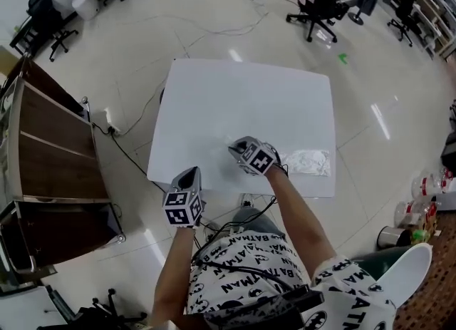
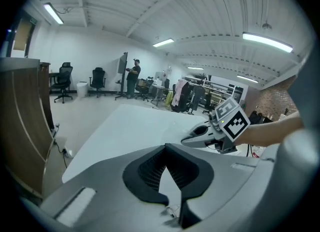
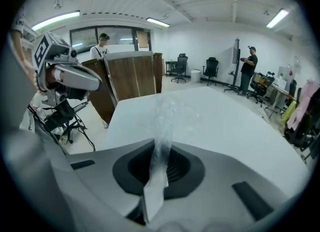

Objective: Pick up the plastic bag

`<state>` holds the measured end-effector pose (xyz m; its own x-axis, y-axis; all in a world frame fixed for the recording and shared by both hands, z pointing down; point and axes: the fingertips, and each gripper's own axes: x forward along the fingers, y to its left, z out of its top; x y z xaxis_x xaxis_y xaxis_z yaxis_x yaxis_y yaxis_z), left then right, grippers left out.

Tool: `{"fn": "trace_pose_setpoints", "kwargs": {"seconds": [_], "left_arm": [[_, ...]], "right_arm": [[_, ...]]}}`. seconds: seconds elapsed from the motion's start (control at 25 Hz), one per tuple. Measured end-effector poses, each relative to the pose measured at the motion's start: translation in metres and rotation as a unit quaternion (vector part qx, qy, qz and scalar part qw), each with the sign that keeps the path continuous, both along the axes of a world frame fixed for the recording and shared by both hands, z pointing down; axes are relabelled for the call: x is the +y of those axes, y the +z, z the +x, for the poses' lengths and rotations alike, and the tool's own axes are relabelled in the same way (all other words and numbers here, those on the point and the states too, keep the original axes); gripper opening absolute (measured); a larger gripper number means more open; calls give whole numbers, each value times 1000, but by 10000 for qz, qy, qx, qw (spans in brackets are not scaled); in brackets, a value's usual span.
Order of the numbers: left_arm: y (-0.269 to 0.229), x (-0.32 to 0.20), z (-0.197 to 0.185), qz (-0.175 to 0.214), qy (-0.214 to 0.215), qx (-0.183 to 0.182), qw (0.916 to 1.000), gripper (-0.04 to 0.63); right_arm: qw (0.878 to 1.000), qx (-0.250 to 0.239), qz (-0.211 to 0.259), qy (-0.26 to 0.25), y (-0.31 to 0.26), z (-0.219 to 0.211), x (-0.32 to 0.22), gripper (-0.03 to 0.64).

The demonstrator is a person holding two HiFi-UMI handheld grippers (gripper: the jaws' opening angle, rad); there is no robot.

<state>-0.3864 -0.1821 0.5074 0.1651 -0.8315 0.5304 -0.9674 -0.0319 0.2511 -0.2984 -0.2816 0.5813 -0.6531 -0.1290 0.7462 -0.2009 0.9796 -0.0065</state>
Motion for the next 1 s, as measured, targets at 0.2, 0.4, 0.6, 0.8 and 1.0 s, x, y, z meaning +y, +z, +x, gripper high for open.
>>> {"fn": "trace_pose_setpoints", "kwargs": {"seconds": [0.2,0.4,0.6,0.8,1.0], "left_arm": [[19,16,-12,-253,-207,-78,9994,6],[30,16,-11,-305,-51,-81,9995,6],[38,-9,-9,-260,330,-110,9991,6],[59,-60,2,-276,951,-303,9946,6],[81,-96,16,-249,1213,-171,9922,6]], "right_arm": [[9987,335,93,-373,42,-33,16,28],[9996,157,70,-227,55,-51,14,264],[9959,-828,55,363,9,-37,5,315],[9666,-1279,119,2218,-14,92,-24,23],[8879,-1001,-233,4484,16,270,-44,18]]}}
